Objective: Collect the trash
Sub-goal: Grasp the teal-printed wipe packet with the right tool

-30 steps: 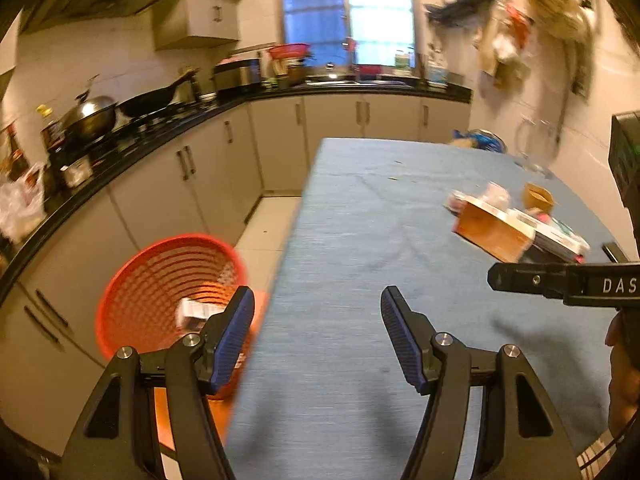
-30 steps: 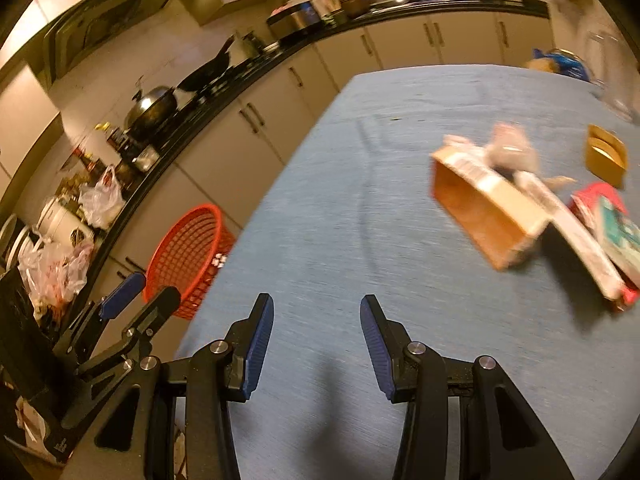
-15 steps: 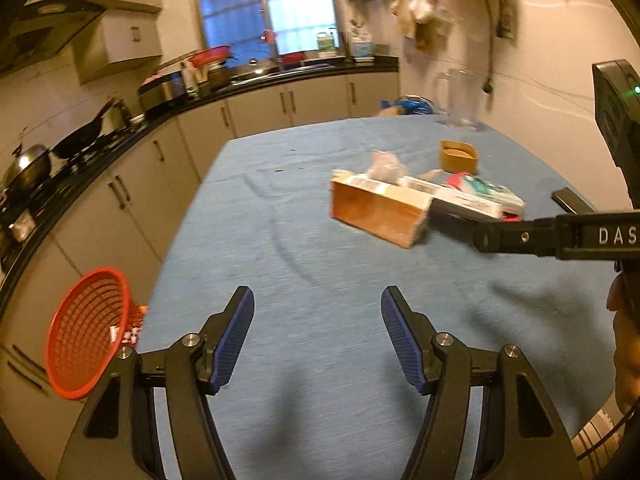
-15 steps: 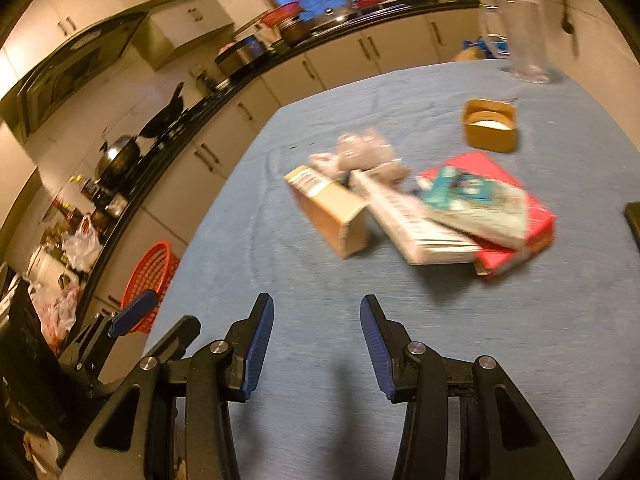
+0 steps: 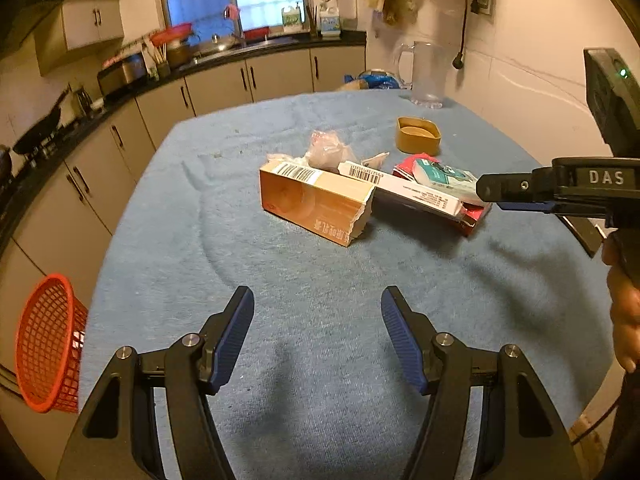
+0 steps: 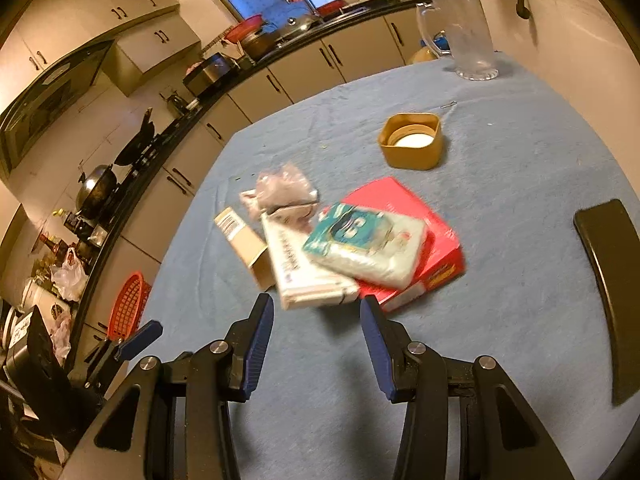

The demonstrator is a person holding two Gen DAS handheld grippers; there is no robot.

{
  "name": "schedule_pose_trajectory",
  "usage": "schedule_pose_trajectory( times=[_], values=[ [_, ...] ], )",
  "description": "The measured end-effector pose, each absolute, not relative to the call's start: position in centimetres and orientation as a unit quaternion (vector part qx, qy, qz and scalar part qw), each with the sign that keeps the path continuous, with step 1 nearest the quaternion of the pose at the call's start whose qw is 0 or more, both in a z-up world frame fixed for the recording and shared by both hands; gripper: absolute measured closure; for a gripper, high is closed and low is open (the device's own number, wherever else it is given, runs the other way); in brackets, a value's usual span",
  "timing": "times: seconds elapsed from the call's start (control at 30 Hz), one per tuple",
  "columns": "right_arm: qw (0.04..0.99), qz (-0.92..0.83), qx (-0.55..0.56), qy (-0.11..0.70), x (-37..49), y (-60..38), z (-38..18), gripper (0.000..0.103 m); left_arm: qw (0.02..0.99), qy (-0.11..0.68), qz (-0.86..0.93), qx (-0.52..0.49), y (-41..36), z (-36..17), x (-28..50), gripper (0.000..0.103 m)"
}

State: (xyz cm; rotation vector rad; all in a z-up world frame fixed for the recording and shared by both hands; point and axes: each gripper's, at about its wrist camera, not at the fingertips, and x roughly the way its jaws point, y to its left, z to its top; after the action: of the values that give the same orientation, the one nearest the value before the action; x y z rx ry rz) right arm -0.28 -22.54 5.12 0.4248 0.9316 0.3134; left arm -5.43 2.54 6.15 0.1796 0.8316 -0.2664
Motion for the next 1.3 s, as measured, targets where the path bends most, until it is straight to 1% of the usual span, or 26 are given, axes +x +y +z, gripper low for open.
schedule_pose_trajectory(
  times=[0.1,0.27,0.4,0.57,0.7,0.8,0.97,1.3],
  values=[
    [0.856,0.150,0.209,0.448,1.1,-23.3,5.1,0.054,0.897,0.418,-0.131,0.065,3.1,6.1,-4.4,0.038],
    [0.869,0.111,0.170,0.451,3.3,-23.8,5.1,0.054,0.888,0.441,-0.126,0.040,4.0,5.8,-2.4,0.038],
    [0.872,0.103,0.174,0.446,5.0,-24.5,4.9,0.054,0.890,0.439,-0.121,0.030,4.8,6.1,-1.5,0.038],
    [0.863,0.120,0.190,0.453,7.6,-24.7,3.5,0.050,0.886,0.447,-0.122,0.016,5.6,5.9,-0.6,0.038],
    [0.853,0.142,0.193,0.464,7.3,-24.4,2.9,0.044,0.884,0.452,-0.120,0.007,6.1,6.0,0.2,0.038],
    [0.844,0.181,0.192,0.466,6.0,-23.8,3.0,0.043,0.881,0.457,-0.119,0.000,6.1,5.9,1.1,0.038],
    [0.851,0.207,0.130,0.465,3.7,-21.7,3.5,0.040,0.877,0.466,-0.115,-0.007,5.8,5.7,2.5,0.038],
    [0.884,0.160,-0.031,0.438,2.6,-18.6,3.7,0.037,0.867,0.486,-0.110,-0.016,5.4,5.3,4.0,0.038]
  ],
)
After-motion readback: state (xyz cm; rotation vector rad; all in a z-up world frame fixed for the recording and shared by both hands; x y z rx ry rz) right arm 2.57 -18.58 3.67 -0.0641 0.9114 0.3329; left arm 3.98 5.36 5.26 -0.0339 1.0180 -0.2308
